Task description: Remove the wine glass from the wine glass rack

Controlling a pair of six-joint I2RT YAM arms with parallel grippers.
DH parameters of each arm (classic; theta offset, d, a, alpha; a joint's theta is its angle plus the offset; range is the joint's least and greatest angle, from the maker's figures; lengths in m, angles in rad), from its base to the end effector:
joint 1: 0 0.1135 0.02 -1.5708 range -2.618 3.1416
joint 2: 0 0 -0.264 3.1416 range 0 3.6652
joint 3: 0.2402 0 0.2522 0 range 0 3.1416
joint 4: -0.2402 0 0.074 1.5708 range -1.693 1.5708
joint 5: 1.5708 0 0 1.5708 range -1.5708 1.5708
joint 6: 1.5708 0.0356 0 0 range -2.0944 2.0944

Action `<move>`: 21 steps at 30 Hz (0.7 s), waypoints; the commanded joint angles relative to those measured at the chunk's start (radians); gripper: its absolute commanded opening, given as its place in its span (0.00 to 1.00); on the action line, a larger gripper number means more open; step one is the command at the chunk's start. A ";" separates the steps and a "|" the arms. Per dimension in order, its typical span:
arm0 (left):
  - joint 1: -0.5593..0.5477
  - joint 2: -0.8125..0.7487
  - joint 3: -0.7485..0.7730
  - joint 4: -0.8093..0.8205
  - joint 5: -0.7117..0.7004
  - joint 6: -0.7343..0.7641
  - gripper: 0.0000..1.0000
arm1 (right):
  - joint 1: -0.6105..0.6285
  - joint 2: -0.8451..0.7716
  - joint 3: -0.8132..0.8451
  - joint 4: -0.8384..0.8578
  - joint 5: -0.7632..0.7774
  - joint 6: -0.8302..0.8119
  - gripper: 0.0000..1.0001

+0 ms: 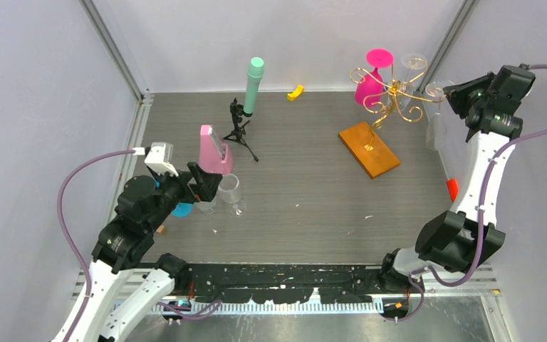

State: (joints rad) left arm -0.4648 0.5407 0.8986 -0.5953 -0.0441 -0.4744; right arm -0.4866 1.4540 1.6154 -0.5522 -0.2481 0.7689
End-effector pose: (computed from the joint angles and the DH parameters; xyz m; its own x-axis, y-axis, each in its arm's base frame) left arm 0.0978 -0.0473 0.3656 -0.3741 -0.3229 -0.8694 0.2683 0.8597 -0.4348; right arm 0.2884 -0.1427 0.4329 -0.0663 0.7977 -0.5994 0.4157 0.5682 0.7101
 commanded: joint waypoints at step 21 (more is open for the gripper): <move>-0.002 -0.028 0.020 0.029 -0.033 -0.040 1.00 | -0.004 -0.205 -0.102 0.144 -0.007 0.211 0.00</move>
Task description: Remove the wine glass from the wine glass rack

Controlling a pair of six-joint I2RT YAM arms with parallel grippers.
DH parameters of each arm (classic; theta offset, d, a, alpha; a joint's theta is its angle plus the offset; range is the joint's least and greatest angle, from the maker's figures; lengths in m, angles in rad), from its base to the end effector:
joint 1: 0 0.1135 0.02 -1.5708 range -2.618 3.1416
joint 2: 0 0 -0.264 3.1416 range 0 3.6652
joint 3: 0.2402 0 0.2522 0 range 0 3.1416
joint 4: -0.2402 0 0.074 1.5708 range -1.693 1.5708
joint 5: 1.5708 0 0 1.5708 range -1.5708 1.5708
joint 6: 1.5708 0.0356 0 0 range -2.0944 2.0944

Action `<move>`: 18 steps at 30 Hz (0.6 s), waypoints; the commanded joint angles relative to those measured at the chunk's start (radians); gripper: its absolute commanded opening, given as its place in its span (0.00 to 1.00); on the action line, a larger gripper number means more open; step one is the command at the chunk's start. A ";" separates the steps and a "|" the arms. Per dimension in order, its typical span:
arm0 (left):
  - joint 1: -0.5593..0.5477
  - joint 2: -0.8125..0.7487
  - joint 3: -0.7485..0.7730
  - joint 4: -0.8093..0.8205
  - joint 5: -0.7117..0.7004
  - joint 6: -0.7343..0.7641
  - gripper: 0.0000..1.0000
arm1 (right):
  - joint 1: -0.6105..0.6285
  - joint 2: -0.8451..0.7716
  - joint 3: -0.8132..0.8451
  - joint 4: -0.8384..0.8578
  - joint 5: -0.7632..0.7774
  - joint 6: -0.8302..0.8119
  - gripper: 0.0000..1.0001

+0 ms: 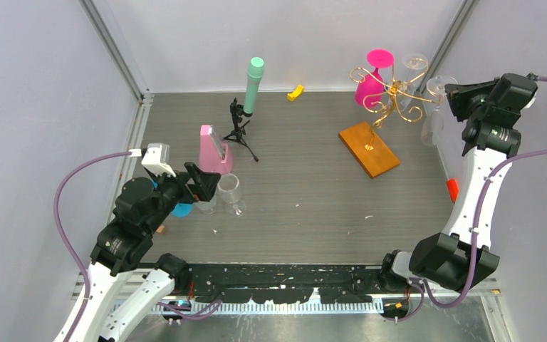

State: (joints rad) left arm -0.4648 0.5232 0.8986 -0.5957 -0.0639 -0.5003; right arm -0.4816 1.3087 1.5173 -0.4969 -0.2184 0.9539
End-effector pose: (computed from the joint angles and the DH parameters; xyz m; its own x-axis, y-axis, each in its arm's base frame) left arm 0.0941 -0.0446 0.3671 -0.3593 -0.3554 -0.8629 0.2499 0.8542 -0.4558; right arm 0.2545 -0.1243 0.4470 0.0729 0.8604 -0.5044 0.3606 0.4488 0.8177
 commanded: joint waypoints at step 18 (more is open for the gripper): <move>-0.002 0.003 0.019 0.034 -0.018 -0.017 1.00 | 0.018 0.007 -0.104 0.335 -0.156 0.117 0.00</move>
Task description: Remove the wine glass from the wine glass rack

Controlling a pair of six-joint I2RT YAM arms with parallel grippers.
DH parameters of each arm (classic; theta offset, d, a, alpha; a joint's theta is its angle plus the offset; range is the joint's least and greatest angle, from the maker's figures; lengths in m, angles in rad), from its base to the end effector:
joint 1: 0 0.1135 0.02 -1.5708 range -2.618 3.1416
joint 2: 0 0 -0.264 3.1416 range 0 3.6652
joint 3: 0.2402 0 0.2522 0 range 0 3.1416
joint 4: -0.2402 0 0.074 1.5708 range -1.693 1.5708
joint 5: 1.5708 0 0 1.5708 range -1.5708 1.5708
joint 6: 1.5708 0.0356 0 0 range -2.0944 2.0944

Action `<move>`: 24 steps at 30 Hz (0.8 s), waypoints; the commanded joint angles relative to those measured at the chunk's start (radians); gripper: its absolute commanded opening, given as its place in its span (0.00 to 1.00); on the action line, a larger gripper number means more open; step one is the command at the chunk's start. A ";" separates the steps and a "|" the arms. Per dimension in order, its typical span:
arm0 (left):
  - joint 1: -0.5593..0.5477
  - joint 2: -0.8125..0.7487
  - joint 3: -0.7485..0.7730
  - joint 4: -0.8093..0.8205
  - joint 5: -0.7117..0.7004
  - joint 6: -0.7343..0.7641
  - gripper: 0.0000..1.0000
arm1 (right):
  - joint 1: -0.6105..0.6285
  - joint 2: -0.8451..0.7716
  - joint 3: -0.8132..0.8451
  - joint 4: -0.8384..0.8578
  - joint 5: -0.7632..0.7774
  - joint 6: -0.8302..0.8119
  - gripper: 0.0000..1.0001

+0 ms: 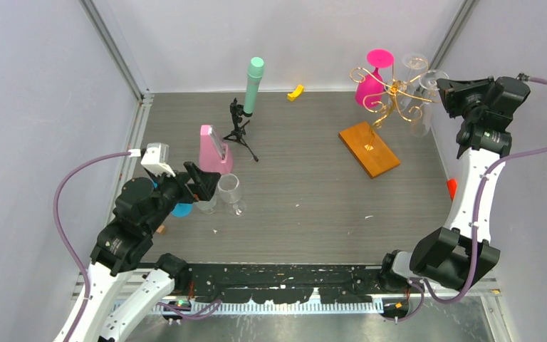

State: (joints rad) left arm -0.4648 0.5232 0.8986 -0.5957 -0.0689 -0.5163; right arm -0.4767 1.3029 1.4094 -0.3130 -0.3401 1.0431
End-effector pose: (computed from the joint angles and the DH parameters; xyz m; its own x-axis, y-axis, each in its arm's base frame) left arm 0.0941 -0.0445 0.3671 -0.3610 -0.3699 -0.8561 0.2402 0.8501 -0.4686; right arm 0.2654 -0.1237 0.4317 0.0314 0.9005 -0.4338 0.2291 0.4159 0.8801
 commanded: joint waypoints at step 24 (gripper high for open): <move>-0.002 0.027 0.028 0.036 0.005 -0.011 1.00 | 0.049 -0.001 0.054 0.178 0.364 -0.189 0.00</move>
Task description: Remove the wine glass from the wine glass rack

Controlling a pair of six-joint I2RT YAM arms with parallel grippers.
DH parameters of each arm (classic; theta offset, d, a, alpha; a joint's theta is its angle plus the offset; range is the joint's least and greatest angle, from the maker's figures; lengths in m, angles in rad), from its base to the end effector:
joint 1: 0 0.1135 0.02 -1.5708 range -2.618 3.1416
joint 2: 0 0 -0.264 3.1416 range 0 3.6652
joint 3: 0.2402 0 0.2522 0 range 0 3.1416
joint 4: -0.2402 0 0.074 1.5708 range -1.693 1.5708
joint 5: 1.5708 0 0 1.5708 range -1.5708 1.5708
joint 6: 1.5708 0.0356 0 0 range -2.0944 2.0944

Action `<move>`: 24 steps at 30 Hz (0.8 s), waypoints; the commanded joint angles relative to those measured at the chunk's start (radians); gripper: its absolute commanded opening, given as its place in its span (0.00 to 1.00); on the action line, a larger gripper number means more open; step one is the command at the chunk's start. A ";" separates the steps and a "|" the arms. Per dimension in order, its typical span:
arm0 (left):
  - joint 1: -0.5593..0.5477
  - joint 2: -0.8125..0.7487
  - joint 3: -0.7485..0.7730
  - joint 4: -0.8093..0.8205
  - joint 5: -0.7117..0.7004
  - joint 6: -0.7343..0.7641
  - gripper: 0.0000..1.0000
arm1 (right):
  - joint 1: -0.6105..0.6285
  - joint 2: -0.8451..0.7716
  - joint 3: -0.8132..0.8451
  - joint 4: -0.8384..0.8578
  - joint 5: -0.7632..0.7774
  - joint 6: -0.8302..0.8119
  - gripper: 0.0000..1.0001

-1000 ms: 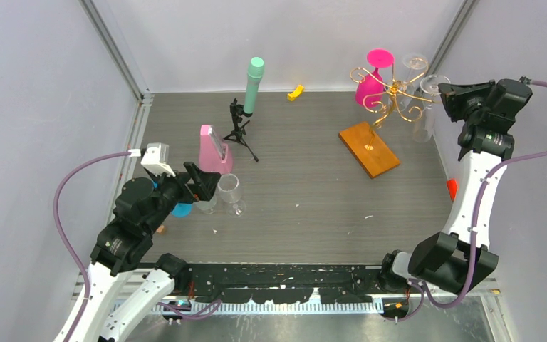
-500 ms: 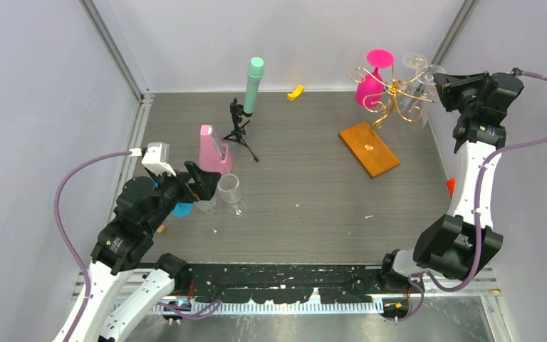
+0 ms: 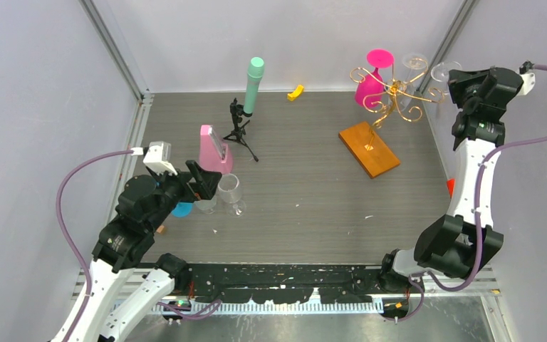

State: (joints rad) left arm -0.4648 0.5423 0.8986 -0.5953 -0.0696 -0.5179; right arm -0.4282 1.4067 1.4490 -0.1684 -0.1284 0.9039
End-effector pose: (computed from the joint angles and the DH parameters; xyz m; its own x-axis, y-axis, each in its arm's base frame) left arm 0.0985 -0.0466 0.3655 -0.3753 -0.3643 -0.8523 0.2313 0.8537 -0.4667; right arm 0.2998 -0.1318 0.4305 0.1620 0.7827 -0.6010 0.2731 0.5497 0.7895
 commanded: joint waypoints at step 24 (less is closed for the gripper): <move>-0.003 -0.047 0.011 0.055 0.230 -0.020 1.00 | 0.013 -0.707 -0.103 -0.633 0.166 0.040 0.00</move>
State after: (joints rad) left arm -0.4648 0.5083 0.8993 -0.5999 0.0784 -0.5419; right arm -0.4187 0.7765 1.3605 -0.6666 0.0971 0.9192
